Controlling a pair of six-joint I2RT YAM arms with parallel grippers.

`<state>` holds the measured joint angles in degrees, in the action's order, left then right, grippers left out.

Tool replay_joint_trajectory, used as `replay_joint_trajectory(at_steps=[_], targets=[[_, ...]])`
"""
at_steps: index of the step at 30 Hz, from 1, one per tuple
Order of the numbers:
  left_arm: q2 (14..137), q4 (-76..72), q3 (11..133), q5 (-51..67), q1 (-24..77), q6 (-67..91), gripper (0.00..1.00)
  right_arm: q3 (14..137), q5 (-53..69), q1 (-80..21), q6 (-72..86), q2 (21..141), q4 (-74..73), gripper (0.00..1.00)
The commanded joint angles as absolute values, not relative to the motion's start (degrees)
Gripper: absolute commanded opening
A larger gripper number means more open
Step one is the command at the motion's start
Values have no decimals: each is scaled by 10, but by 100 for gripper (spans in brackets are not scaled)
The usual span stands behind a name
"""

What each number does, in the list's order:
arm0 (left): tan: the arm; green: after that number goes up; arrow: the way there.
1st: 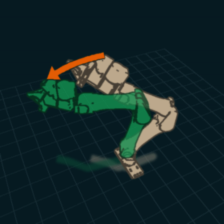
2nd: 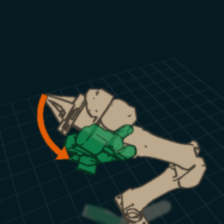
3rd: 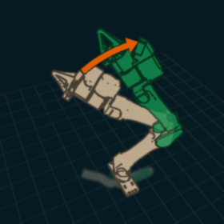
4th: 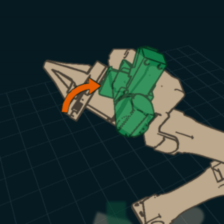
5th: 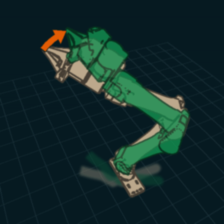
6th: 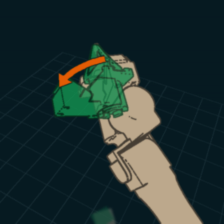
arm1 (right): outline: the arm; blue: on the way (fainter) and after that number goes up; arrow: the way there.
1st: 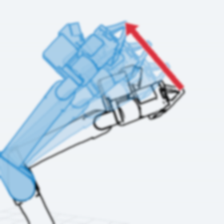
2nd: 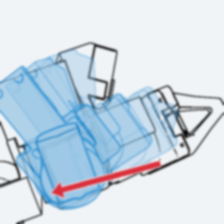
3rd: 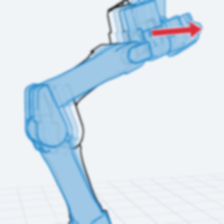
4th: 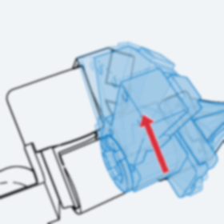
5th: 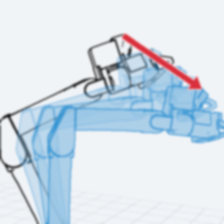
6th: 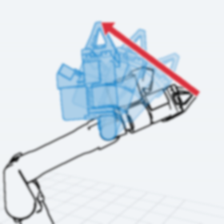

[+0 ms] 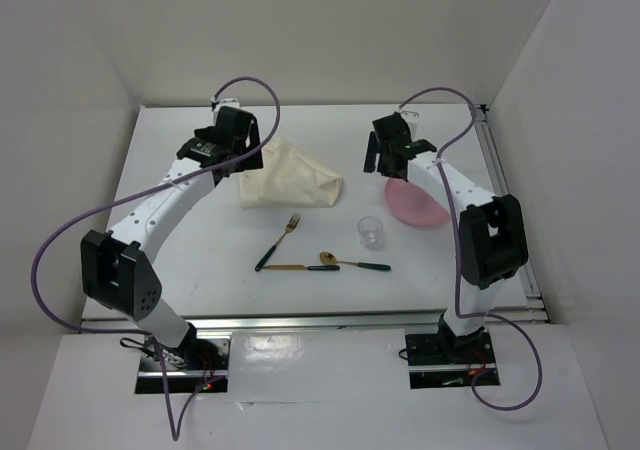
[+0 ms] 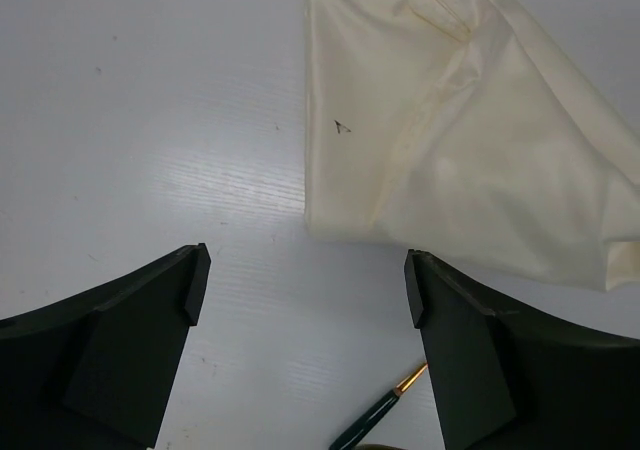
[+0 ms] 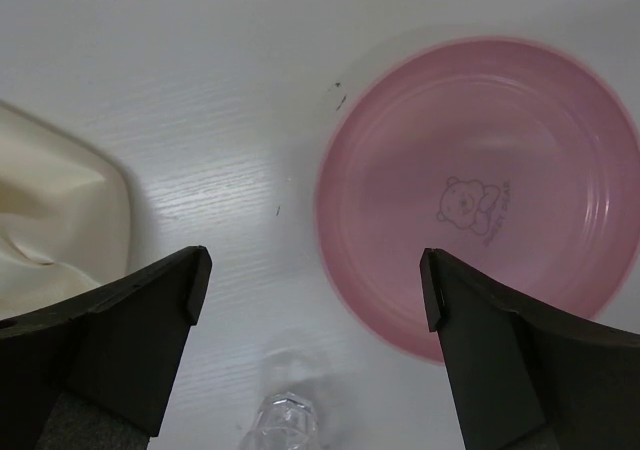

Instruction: Set the dinner table for one person

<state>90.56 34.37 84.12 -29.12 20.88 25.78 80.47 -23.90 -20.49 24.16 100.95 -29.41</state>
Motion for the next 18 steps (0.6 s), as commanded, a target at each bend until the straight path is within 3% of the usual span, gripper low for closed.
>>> replay_joint_trajectory(at_steps=[1, 13, 18], targets=[[908, 353, 848, -249, 208, 307, 99, 789, -231, -212, 258, 974, -287, 100], [953, 324, 830, -94, 208, 333, 91, 730, -208, -212, 239, 904, -258, 100], [974, 319, 830, -86, 208, 339, 91, 708, -196, -212, 227, 889, -243, 100]])
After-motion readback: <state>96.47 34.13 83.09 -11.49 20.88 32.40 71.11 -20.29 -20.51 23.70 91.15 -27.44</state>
